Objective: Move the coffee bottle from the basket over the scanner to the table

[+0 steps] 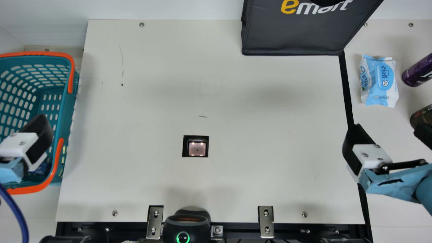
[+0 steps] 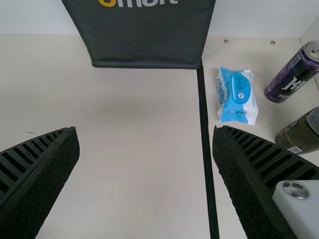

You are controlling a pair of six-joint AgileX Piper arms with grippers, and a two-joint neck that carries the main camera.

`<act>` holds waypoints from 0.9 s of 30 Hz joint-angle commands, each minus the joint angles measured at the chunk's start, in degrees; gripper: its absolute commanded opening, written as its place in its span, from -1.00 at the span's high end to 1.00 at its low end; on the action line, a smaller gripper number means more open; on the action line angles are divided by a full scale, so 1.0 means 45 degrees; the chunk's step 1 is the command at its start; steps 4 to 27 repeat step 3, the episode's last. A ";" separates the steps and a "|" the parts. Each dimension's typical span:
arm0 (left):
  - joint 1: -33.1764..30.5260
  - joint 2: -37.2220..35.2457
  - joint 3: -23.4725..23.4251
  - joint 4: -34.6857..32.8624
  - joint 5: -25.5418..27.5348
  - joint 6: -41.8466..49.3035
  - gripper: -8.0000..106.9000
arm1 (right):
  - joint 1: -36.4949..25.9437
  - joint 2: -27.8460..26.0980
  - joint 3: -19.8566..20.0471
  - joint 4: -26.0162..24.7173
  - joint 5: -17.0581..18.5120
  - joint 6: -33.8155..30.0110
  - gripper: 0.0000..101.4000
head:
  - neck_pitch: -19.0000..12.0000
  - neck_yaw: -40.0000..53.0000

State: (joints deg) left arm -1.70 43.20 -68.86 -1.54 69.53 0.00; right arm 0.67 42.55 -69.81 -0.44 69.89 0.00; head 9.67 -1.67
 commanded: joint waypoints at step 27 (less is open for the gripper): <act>0.0000 0.0000 0.0000 0.0000 0.0000 0.0000 -0.71 | 0.0000 0.0000 0.0000 0.0000 0.0000 0.0000 -0.87 | -0.0388 0.0020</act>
